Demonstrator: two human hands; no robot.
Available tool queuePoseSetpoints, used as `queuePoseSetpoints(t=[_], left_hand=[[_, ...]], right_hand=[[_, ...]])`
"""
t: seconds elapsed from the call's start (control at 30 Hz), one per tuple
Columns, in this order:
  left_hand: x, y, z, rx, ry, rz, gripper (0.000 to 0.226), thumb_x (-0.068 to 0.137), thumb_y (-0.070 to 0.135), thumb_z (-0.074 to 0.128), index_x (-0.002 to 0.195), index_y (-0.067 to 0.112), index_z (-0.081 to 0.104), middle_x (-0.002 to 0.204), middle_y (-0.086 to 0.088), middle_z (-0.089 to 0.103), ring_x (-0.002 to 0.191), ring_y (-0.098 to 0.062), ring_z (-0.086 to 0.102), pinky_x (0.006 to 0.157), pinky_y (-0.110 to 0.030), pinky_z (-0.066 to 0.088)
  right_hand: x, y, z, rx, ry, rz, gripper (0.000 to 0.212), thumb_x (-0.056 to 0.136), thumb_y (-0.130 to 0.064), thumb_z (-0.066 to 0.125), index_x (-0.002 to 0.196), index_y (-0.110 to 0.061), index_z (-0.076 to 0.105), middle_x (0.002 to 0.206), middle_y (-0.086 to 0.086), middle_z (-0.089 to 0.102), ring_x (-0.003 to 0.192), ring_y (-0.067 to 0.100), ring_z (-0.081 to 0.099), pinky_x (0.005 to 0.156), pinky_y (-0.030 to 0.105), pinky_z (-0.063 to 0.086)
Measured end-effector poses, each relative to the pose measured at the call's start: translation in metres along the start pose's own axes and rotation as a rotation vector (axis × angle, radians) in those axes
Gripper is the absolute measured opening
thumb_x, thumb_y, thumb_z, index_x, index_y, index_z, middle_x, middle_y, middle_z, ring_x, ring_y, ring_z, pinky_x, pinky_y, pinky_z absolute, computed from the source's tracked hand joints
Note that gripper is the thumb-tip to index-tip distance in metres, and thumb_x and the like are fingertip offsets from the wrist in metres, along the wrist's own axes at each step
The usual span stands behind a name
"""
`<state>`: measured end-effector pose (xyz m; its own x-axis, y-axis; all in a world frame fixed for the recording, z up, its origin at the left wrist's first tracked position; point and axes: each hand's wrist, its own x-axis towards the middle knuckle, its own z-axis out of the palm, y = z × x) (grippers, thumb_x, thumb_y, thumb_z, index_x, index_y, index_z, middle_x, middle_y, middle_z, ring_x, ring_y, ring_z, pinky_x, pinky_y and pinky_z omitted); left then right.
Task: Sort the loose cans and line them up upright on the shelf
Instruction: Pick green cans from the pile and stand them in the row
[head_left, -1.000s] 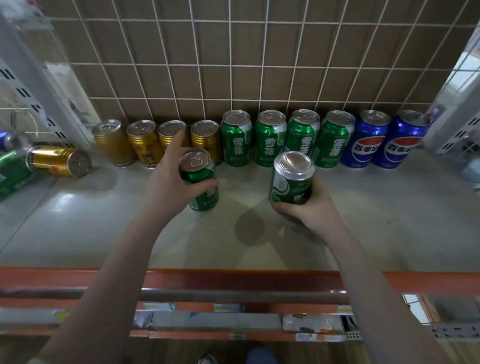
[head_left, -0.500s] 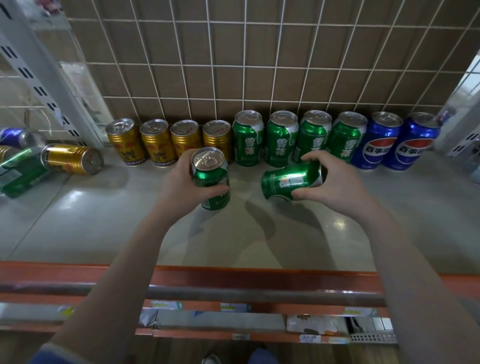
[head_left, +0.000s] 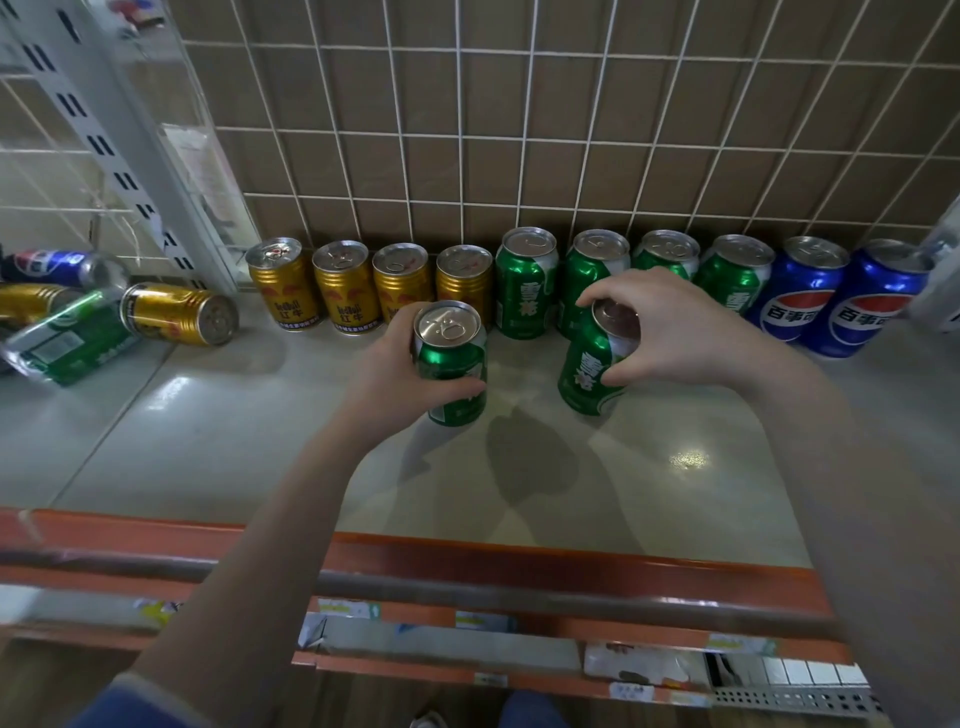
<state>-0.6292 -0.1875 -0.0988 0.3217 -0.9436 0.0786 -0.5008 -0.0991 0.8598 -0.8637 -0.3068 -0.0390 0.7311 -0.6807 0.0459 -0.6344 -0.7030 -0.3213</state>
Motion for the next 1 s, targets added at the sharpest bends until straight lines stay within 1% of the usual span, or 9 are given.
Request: queuePoseSetpoints(t=[0.07, 0.2, 0.3, 0.37, 0.43, 0.5, 0.6, 0.83, 1.0], left_hand=[[0.0, -0.001, 0.0, 0.006, -0.002, 0.005, 0.079, 0.06, 0.023, 0.086, 0.128, 0.022, 0.044, 0.117, 0.01, 0.056, 0.113, -0.01, 0.052, 0.096, -0.036, 0.048], [0.001, -0.002, -0.001, -0.005, -0.008, 0.009, 0.08, 0.061, 0.022, 0.087, 0.128, 0.022, 0.044, 0.119, 0.008, 0.056, 0.114, -0.011, 0.053, 0.097, -0.038, 0.048], [0.001, -0.002, -0.001, -0.004, -0.013, 0.009, 0.079, 0.062, 0.022, 0.086, 0.128, 0.023, 0.043, 0.119, 0.009, 0.056, 0.114, -0.011, 0.052, 0.096, -0.037, 0.048], [0.001, -0.002, -0.001, -0.006, -0.014, 0.01, 0.079, 0.062, 0.022, 0.086, 0.128, 0.024, 0.043, 0.118, 0.011, 0.056, 0.113, -0.01, 0.052, 0.096, -0.035, 0.048], [0.001, -0.002, -0.001, -0.009, -0.016, 0.011, 0.079, 0.062, 0.022, 0.086, 0.128, 0.024, 0.043, 0.117, 0.012, 0.055, 0.113, -0.009, 0.052, 0.096, -0.035, 0.047], [0.001, -0.002, -0.001, -0.011, -0.017, 0.012, 0.079, 0.062, 0.022, 0.086, 0.128, 0.024, 0.043, 0.117, 0.011, 0.055, 0.113, -0.01, 0.052, 0.096, -0.036, 0.048], [0.002, -0.003, -0.001, -0.003, -0.011, 0.012, 0.08, 0.061, 0.023, 0.087, 0.128, 0.025, 0.043, 0.117, 0.011, 0.056, 0.113, -0.009, 0.052, 0.096, -0.036, 0.048], [0.002, -0.004, -0.002, 0.015, -0.026, -0.003, 0.081, 0.061, 0.027, 0.086, 0.129, 0.026, 0.042, 0.118, 0.012, 0.055, 0.113, -0.009, 0.051, 0.096, -0.035, 0.048], [0.002, -0.002, -0.002, 0.031, -0.013, 0.001, 0.078, 0.06, 0.027, 0.086, 0.125, 0.028, 0.043, 0.111, 0.018, 0.054, 0.107, -0.005, 0.052, 0.09, -0.027, 0.047]], right_hand=[[0.006, 0.0, 0.001, -0.007, -0.038, -0.041, 0.073, 0.063, -0.023, 0.082, 0.128, -0.027, 0.049, 0.12, -0.008, 0.048, 0.11, 0.013, 0.038, 0.088, 0.029, 0.035], [0.014, 0.0, -0.002, 0.04, -0.137, -0.082, 0.077, 0.066, -0.018, 0.082, 0.133, -0.028, 0.046, 0.124, -0.007, 0.045, 0.118, 0.014, 0.042, 0.097, 0.029, 0.039], [0.014, -0.001, -0.011, 0.129, -0.159, -0.014, 0.088, 0.068, -0.029, 0.082, 0.142, -0.029, 0.035, 0.14, -0.004, 0.037, 0.128, 0.011, 0.037, 0.101, 0.023, 0.032], [0.016, -0.003, -0.017, 0.065, -0.155, 0.043, 0.088, 0.07, -0.041, 0.078, 0.144, -0.024, 0.034, 0.146, -0.001, 0.036, 0.132, 0.014, 0.034, 0.103, 0.026, 0.029], [0.02, -0.007, -0.019, -0.058, -0.163, 0.073, 0.076, 0.072, -0.052, 0.071, 0.135, -0.018, 0.046, 0.138, 0.004, 0.048, 0.124, 0.02, 0.044, 0.102, 0.031, 0.037], [0.024, -0.011, -0.019, -0.152, -0.176, 0.072, 0.063, 0.072, -0.058, 0.067, 0.117, -0.015, 0.059, 0.115, 0.006, 0.061, 0.102, 0.022, 0.055, 0.089, 0.038, 0.047], [0.029, -0.015, -0.019, -0.178, -0.159, 0.049, 0.05, 0.071, -0.055, 0.068, 0.103, -0.017, 0.065, 0.096, 0.001, 0.064, 0.086, 0.018, 0.056, 0.073, 0.035, 0.05], [0.046, -0.026, -0.024, -0.211, -0.132, -0.038, 0.051, 0.073, -0.052, 0.067, 0.111, -0.017, 0.065, 0.092, -0.001, 0.061, 0.083, 0.018, 0.054, 0.067, 0.03, 0.042], [0.066, -0.04, -0.026, -0.204, -0.119, -0.071, 0.046, 0.075, -0.05, 0.066, 0.102, -0.012, 0.067, 0.098, 0.01, 0.057, 0.087, 0.025, 0.055, 0.078, 0.043, 0.05]])
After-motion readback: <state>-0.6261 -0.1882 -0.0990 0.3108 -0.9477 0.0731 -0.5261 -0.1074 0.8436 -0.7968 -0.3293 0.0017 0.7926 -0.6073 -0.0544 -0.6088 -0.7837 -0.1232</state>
